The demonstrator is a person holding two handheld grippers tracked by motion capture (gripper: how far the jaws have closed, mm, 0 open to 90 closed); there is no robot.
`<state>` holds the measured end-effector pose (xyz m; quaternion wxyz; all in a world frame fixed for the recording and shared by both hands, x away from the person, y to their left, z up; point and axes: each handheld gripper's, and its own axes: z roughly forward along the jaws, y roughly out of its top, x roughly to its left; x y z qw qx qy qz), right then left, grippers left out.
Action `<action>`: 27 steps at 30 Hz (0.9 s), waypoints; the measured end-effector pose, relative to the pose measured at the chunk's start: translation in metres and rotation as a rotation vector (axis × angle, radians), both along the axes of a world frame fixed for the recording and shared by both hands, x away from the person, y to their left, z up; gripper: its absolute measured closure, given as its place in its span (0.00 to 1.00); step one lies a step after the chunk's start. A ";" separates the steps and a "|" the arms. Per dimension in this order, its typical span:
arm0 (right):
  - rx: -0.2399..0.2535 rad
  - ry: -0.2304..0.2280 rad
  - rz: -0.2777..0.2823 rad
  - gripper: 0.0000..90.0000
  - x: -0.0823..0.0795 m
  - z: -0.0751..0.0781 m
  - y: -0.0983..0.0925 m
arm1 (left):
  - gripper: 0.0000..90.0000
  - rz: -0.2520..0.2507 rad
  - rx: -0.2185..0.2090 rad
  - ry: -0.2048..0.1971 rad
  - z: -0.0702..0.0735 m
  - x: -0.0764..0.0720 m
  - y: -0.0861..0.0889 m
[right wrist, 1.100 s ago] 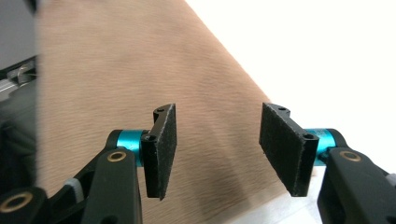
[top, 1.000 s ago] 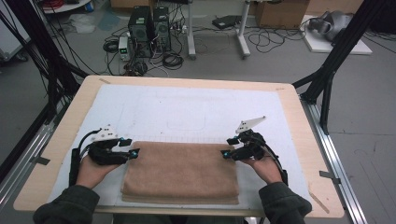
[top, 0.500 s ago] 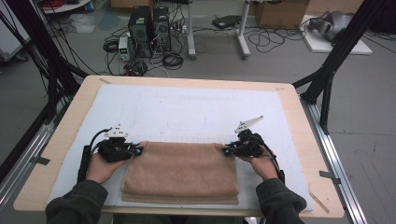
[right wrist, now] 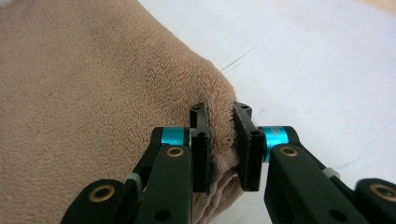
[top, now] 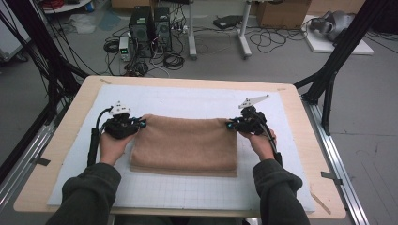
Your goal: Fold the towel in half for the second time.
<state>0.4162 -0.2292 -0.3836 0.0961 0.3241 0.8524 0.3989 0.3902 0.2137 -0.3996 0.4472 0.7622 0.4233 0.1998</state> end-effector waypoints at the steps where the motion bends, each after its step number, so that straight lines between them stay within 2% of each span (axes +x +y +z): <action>1: 0.005 -0.004 -0.013 0.88 0.005 0.001 0.000 | 0.89 0.005 0.000 -0.009 0.001 0.004 0.001; 3: 0.012 -0.013 -0.024 0.88 0.014 0.002 0.001 | 0.89 0.018 -0.001 -0.009 0.004 0.014 0.000; 4: 0.011 -0.038 -0.025 0.88 0.017 0.002 0.001 | 0.89 0.022 0.005 -0.019 0.005 0.018 -0.001; 6: 0.001 -0.027 -0.039 0.87 0.027 0.003 0.001 | 0.89 0.022 0.017 -0.014 0.007 0.030 -0.003; 7: -0.007 -0.036 -0.051 0.81 0.031 0.003 0.001 | 0.86 0.032 0.044 -0.016 0.007 0.035 -0.005; 8: -0.013 -0.055 -0.068 0.70 0.035 0.002 0.001 | 0.80 0.069 0.062 -0.024 0.005 0.037 -0.005; 9: -0.008 -0.058 -0.095 0.60 0.037 0.001 0.001 | 0.70 0.086 0.039 0.005 0.002 0.038 -0.003; 10: -0.004 -0.047 -0.107 0.58 0.039 -0.001 -0.001 | 0.65 0.079 0.019 0.038 0.000 0.038 0.001; 11: -0.004 -0.034 -0.109 0.56 0.038 -0.002 -0.002 | 0.62 0.064 0.024 0.062 -0.002 0.037 0.002; 12: -0.002 -0.023 -0.106 0.55 0.036 -0.003 -0.003 | 0.61 0.045 0.035 0.067 -0.003 0.033 0.003; 13: 0.002 -0.011 -0.097 0.55 0.032 -0.004 -0.004 | 0.61 0.029 0.019 0.055 -0.003 0.027 0.004; 15: 0.021 0.018 -0.055 0.55 0.023 -0.007 -0.003 | 0.61 -0.005 -0.006 0.059 -0.005 0.014 0.007; 17: 0.001 0.042 -0.016 0.56 0.010 -0.010 0.000 | 0.61 -0.044 0.008 0.074 -0.007 -0.001 0.009; 20: -0.013 0.052 0.038 0.57 -0.013 -0.016 0.005 | 0.64 -0.095 0.044 0.078 -0.011 -0.023 0.008; 22: -0.012 0.055 0.059 0.58 -0.024 -0.021 0.006 | 0.68 -0.131 0.044 0.076 -0.014 -0.037 0.007; 24: -0.014 0.065 0.077 0.60 -0.037 -0.027 0.007 | 0.72 -0.151 0.063 0.083 -0.020 -0.049 0.006; 25: -0.006 0.067 0.082 0.61 -0.043 -0.030 0.006 | 0.74 -0.155 0.075 0.098 -0.024 -0.053 0.006; 27: 0.000 0.070 0.086 0.61 -0.054 -0.037 0.004 | 0.76 -0.153 0.073 0.107 -0.032 -0.058 0.009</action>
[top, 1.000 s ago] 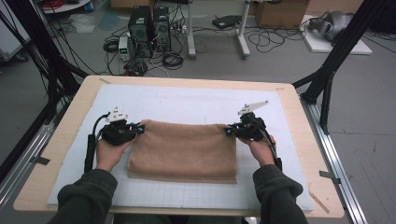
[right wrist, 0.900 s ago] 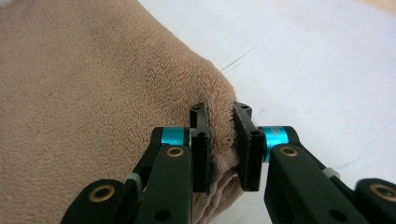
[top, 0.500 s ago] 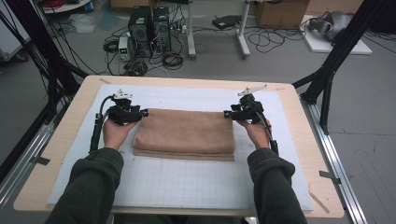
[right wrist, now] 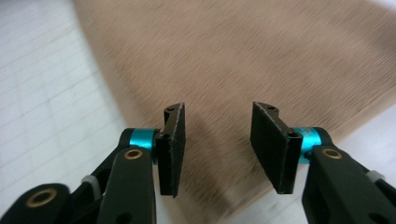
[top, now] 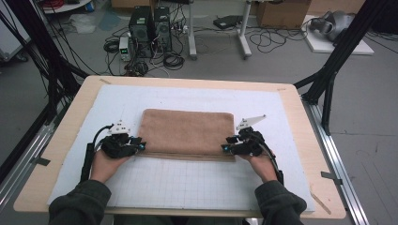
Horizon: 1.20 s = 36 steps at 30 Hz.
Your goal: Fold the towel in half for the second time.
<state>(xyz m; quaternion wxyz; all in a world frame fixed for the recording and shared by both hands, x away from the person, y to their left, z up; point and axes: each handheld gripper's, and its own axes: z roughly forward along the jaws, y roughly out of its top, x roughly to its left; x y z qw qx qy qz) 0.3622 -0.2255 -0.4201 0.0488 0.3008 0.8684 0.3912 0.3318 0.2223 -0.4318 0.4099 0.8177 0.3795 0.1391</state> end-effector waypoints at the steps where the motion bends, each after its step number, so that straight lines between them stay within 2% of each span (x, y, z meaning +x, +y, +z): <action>1: -0.002 -0.004 -0.006 0.62 -0.004 -0.003 -0.002 | 0.77 -0.002 0.006 -0.002 -0.004 -0.002 0.001; 3: 0.013 0.002 -0.019 0.63 -0.008 -0.007 -0.006 | 0.78 0.016 -0.024 -0.001 -0.008 -0.002 0.003; 5: 0.018 -0.013 -0.028 0.66 -0.011 -0.009 -0.007 | 0.80 0.009 -0.007 -0.017 -0.009 -0.003 0.003; 7: 0.001 -0.018 -0.025 0.69 -0.013 -0.013 -0.006 | 0.81 0.008 0.002 -0.026 -0.009 -0.004 0.001; 9: -0.001 -0.030 -0.024 0.75 -0.014 -0.016 -0.006 | 0.86 0.004 0.010 -0.034 -0.010 -0.003 0.001; 11: -0.004 -0.041 -0.019 0.88 -0.014 -0.016 -0.006 | 0.92 0.006 -0.003 -0.032 -0.010 -0.002 0.001; 12: 0.002 -0.030 -0.004 0.92 -0.013 -0.016 -0.006 | 0.94 0.007 -0.004 -0.035 -0.010 -0.003 0.001; 15: -0.012 -0.035 0.010 0.95 -0.011 -0.011 -0.005 | 0.97 0.010 0.000 -0.048 -0.006 -0.005 0.003; 18: -0.010 -0.052 0.023 0.96 -0.015 -0.001 -0.006 | 0.97 0.018 -0.031 -0.065 0.001 -0.010 0.006; 20: -0.009 -0.068 0.033 0.96 -0.018 0.006 -0.006 | 0.97 0.006 -0.022 -0.075 0.005 -0.014 0.008; 23: -0.015 -0.069 0.046 0.96 -0.023 0.012 -0.005 | 0.97 -0.008 -0.016 -0.067 0.006 -0.019 0.008; 24: -0.023 -0.064 0.052 0.95 -0.025 0.012 -0.005 | 0.97 -0.014 -0.004 -0.056 0.004 -0.020 0.008; 26: -0.023 -0.045 0.060 0.95 -0.026 0.007 -0.005 | 0.97 -0.014 -0.010 -0.044 -0.001 -0.021 0.009; 28: -0.026 -0.017 0.057 0.95 -0.027 -0.003 -0.004 | 0.97 -0.011 -0.002 -0.024 -0.007 -0.021 0.008; 30: -0.021 0.006 0.050 0.94 -0.025 -0.012 -0.004 | 0.96 -0.005 -0.003 -0.033 -0.008 -0.021 0.008; 33: 0.010 0.015 0.043 0.86 -0.023 -0.012 -0.007 | 0.84 0.002 -0.016 -0.040 -0.006 -0.022 0.009; 34: 0.015 0.018 0.042 0.83 -0.023 -0.011 -0.008 | 0.81 0.007 -0.004 -0.048 -0.005 -0.023 0.011; 36: 0.026 0.001 0.030 0.75 -0.024 -0.009 -0.010 | 0.74 0.018 -0.012 -0.054 -0.004 -0.024 0.012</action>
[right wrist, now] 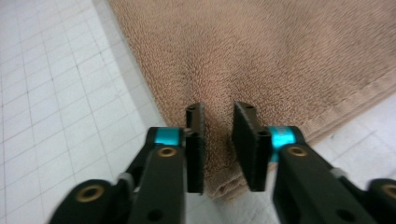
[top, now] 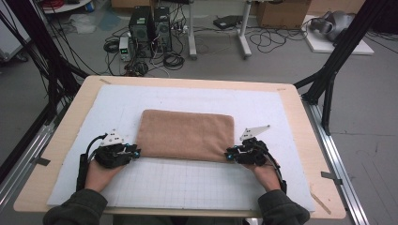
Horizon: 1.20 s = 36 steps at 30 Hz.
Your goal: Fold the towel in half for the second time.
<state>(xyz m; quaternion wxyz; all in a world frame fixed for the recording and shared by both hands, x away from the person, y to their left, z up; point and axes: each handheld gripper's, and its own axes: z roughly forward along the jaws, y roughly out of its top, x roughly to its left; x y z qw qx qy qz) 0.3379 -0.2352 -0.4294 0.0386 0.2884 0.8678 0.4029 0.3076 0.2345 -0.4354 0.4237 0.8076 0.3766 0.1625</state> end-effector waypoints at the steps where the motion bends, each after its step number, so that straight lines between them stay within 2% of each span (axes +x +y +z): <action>1: 0.013 -0.005 -0.006 0.73 -0.001 0.001 -0.001 | 0.71 0.002 0.003 -0.003 0.001 -0.001 0.001; 7: 0.044 -0.023 -0.063 0.55 -0.003 0.005 -0.009 | 0.56 0.007 -0.018 -0.010 0.003 -0.008 0.006; 12: 0.064 -0.048 -0.089 0.41 -0.008 0.007 -0.011 | 0.46 0.007 -0.030 -0.013 0.005 -0.013 0.010; 16: 0.067 -0.068 -0.100 0.34 -0.012 0.009 -0.010 | 0.40 -0.004 -0.035 -0.012 0.005 -0.019 0.010; 19: 0.064 -0.077 -0.107 0.31 -0.016 0.010 -0.009 | 0.36 -0.005 -0.047 -0.014 0.005 -0.022 0.011; 25: 0.070 -0.100 -0.112 0.27 -0.021 0.011 -0.012 | 0.33 -0.002 -0.053 -0.023 0.006 -0.027 0.012; 28: 0.074 -0.104 -0.133 0.24 -0.025 0.011 -0.014 | 0.32 0.000 -0.074 -0.020 0.006 -0.028 0.013; 36: 0.082 -0.133 -0.157 0.22 -0.033 0.012 -0.021 | 0.27 0.013 -0.069 -0.035 0.006 -0.036 0.012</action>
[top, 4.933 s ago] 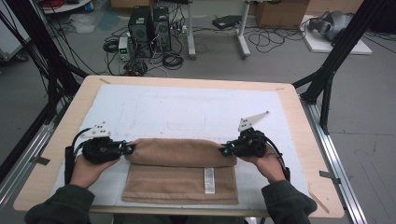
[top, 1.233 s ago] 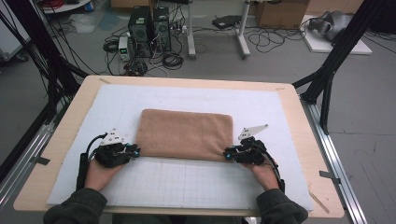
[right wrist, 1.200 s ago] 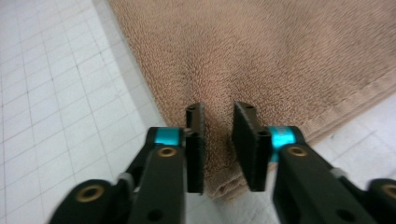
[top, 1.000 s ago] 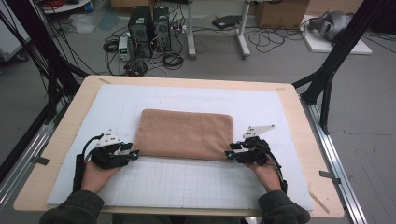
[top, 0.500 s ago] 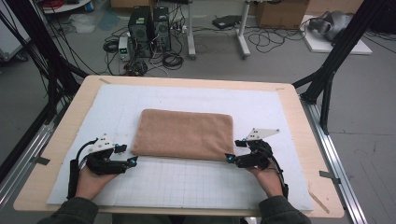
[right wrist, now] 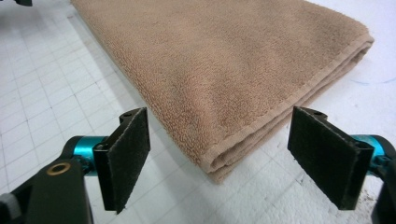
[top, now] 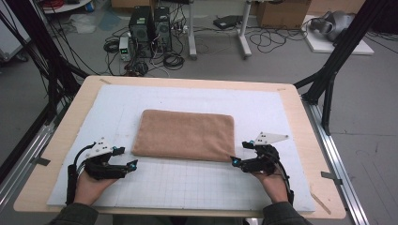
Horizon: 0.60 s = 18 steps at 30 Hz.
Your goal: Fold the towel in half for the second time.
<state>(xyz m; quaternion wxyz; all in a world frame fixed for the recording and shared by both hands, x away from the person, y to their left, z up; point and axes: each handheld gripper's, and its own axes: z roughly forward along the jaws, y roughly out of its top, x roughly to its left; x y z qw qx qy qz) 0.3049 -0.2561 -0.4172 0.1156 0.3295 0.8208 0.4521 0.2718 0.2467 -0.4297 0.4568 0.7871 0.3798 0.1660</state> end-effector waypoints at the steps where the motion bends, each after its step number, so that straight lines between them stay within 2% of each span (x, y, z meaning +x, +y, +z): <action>1: 0.002 0.002 -0.006 0.21 -0.001 0.001 -0.001 | 0.26 0.003 0.004 -0.004 0.000 -0.001 -0.001; 12: -0.002 -0.029 -0.017 0.17 -0.013 0.005 -0.009 | 0.23 -0.001 -0.008 -0.023 0.006 -0.011 0.001; 18: 0.006 -0.027 -0.040 0.14 -0.019 0.005 -0.016 | 0.21 0.005 -0.005 -0.026 0.007 -0.016 0.005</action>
